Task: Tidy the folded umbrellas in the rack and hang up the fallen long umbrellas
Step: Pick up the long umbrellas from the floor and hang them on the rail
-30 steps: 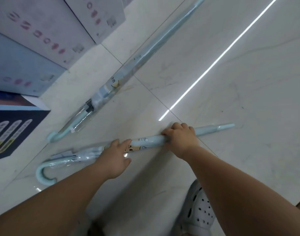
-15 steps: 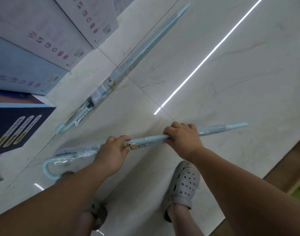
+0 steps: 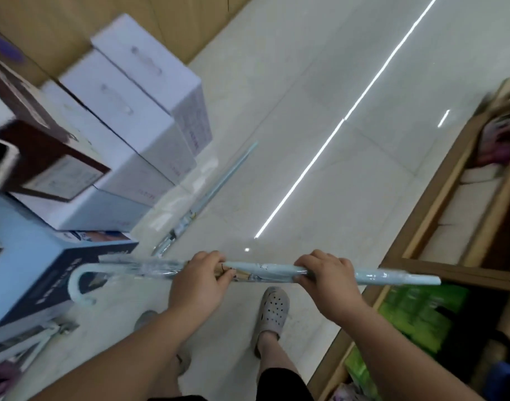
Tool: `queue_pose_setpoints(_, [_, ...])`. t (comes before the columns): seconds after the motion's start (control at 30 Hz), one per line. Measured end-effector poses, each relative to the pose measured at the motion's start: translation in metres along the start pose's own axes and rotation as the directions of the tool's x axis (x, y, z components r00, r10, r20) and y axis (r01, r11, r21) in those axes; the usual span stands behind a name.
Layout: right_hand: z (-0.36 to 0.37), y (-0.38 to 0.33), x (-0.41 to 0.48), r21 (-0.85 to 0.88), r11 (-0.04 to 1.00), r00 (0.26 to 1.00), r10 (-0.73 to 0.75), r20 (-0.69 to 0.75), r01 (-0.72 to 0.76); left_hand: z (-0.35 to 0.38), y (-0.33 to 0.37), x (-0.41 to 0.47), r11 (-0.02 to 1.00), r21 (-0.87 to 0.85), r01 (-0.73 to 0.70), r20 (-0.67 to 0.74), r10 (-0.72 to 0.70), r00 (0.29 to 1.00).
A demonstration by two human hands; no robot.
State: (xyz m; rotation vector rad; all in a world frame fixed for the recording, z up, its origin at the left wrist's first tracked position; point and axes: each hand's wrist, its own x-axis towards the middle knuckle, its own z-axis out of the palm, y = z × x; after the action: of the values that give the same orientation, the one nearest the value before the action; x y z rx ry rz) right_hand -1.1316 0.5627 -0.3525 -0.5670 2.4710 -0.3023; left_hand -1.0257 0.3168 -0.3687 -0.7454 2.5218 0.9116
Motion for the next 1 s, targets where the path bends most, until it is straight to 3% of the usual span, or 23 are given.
queue_pose_setpoints(0.2, [-0.126,-0.052,-0.087,0.087,0.996,0.978,0.026,-0.207,-0.008,-0.138,0.088,-0.073,0.975,-0.004,-0.224,-0.216,0.218,0.952])
queue_pose_setpoints(0.37, [-0.187,-0.091,-0.134,0.206,0.978,0.940,0.055,-0.336,0.016,-0.232,0.109,-0.116,0.919,-0.112,-0.378,-0.207,0.350,0.914])
queue_pose_setpoints(0.47, [-0.203,-0.128,-0.148,0.292,0.956,0.921,0.087,-0.381,0.030,-0.285,0.102,-0.136,0.886,-0.109,-0.450,-0.291,0.405,0.867])
queue_pose_setpoints(0.63, [-0.209,-0.219,-0.159,0.517,0.847,0.913,0.106,-0.395,0.126,-0.369,0.075,-0.173,0.852,-0.041,-0.522,-0.584,0.403,0.704])
queue_pose_setpoints(0.8, [-0.216,-0.328,-0.160,0.599,0.751,0.912,-0.009,-0.410,0.277,-0.424,0.043,-0.207,0.799,-0.001,-0.602,-0.796,0.364,0.484])
queue_pose_setpoints(0.87, [-0.219,-0.364,-0.155,0.635,0.702,0.913,-0.052,-0.404,0.321,-0.436,0.031,-0.218,0.795,-0.024,-0.606,-0.847,0.306,0.435])
queue_pose_setpoints(0.93, [-0.224,-0.395,-0.148,0.674,0.655,0.923,-0.098,-0.372,0.341,-0.443,0.021,-0.225,0.820,-0.163,-0.549,-0.839,0.178,0.514])
queue_pose_setpoints(1.0, [-0.229,-0.421,-0.140,0.695,0.618,0.925,-0.160,-0.346,0.367,-0.446,0.014,-0.228,0.787,-0.424,-0.449,-0.727,0.001,0.687])
